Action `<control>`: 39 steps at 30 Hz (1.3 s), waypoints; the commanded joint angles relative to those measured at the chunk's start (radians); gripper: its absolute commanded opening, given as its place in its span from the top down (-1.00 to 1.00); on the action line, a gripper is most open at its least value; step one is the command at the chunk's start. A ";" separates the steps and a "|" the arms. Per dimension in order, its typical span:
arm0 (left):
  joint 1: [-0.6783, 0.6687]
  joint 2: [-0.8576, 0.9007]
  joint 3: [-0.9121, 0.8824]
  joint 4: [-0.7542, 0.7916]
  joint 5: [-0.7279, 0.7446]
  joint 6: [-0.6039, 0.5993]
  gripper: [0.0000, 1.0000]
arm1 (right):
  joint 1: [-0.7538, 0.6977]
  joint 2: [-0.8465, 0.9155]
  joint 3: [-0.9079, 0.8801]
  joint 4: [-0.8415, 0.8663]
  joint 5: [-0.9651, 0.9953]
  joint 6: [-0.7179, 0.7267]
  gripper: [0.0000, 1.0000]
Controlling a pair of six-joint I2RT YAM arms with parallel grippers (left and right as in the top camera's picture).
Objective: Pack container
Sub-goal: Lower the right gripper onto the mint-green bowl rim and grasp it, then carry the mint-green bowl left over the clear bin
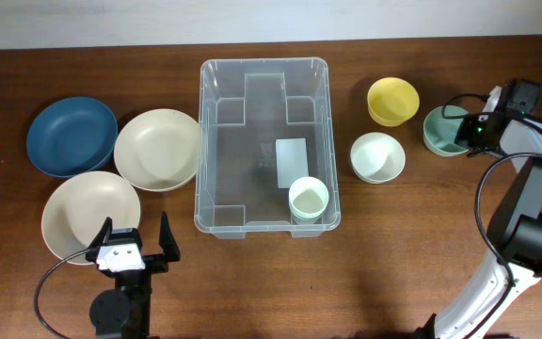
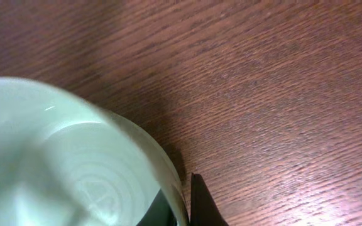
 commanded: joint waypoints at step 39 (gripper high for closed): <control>-0.006 -0.008 -0.008 0.002 -0.007 0.013 -0.99 | 0.681 -0.594 0.004 -0.218 -0.151 -0.053 0.92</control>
